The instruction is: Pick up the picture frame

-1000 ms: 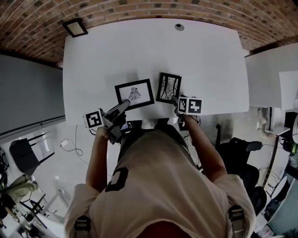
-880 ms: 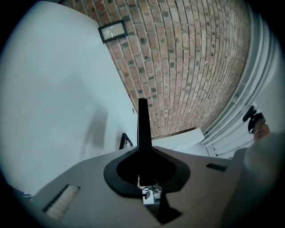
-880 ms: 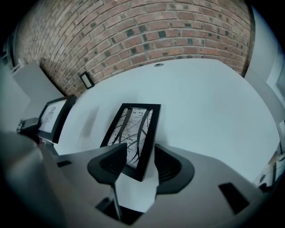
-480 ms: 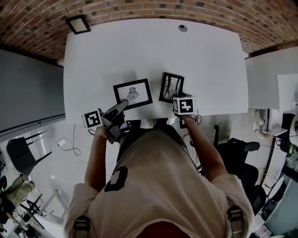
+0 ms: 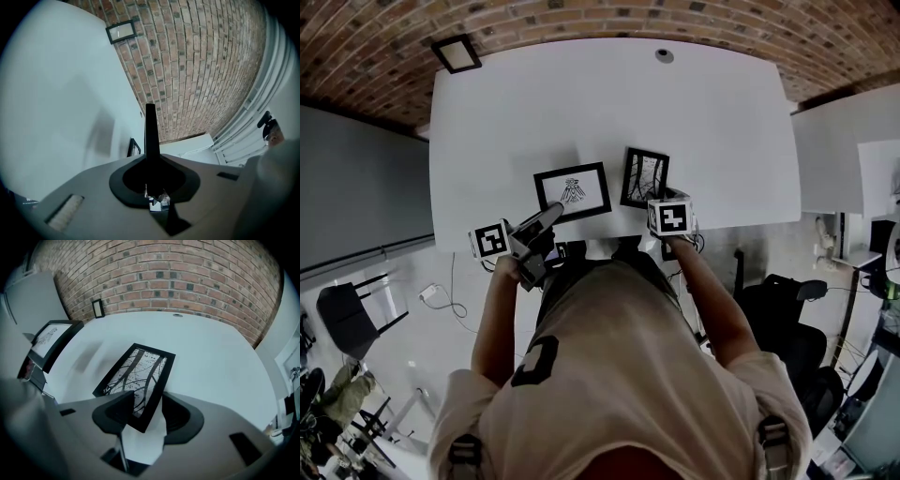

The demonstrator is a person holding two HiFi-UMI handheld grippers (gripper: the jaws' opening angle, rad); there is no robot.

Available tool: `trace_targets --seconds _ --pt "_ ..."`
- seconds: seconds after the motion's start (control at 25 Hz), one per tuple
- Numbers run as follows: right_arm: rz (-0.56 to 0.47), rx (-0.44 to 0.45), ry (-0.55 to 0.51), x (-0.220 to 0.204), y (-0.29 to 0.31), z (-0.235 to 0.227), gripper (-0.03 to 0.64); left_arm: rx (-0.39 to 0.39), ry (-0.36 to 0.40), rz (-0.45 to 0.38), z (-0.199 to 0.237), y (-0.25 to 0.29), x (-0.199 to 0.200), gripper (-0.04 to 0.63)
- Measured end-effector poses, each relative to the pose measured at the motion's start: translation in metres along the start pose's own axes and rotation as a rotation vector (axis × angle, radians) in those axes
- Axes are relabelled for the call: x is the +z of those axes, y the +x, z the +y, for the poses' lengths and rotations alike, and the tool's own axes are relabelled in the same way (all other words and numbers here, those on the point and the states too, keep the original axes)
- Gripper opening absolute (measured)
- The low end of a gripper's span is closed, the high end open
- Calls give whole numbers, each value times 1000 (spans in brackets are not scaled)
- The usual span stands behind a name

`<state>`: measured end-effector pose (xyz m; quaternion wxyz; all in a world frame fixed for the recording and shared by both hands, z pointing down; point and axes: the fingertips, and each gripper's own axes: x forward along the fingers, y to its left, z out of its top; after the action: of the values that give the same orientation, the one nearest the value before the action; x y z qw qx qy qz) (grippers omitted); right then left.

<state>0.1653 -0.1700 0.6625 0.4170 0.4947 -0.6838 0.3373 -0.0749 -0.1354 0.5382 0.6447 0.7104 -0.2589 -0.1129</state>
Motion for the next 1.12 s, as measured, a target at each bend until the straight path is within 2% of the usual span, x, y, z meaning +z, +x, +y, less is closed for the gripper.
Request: trace_targets --seconds 0.12,0.2,0.36,0.56,0.68,0.84,1.0,1.12 --pt "-2 -3 -10 -4 -2 2 172 5 12 9 0 0 -1 31" --pt "1 -14 -56 -6 -3 5 173 5 22 16 1 -1 -3 31" --pt "-3 -34 -140 -8 -7 11 173 9 -28 19 0 -1 -9 31" --pt "-26 -35 -127 -14 -10 15 172 0 3 26 0 -8 -9 31" --pt "-29 -43 -123 -17 -10 18 173 -2 -3 30 2 -14 -10 31" --pt "-20 -54 -112 -24 -13 22 172 -5 41 48 7 -22 -11 31" --pt "-25 -57 -81 -30 -14 30 172 -29 5 69 4 -27 -16 31" --pt "-26 -67 -80 -35 -18 33 173 -41 25 101 3 -30 -21 31"
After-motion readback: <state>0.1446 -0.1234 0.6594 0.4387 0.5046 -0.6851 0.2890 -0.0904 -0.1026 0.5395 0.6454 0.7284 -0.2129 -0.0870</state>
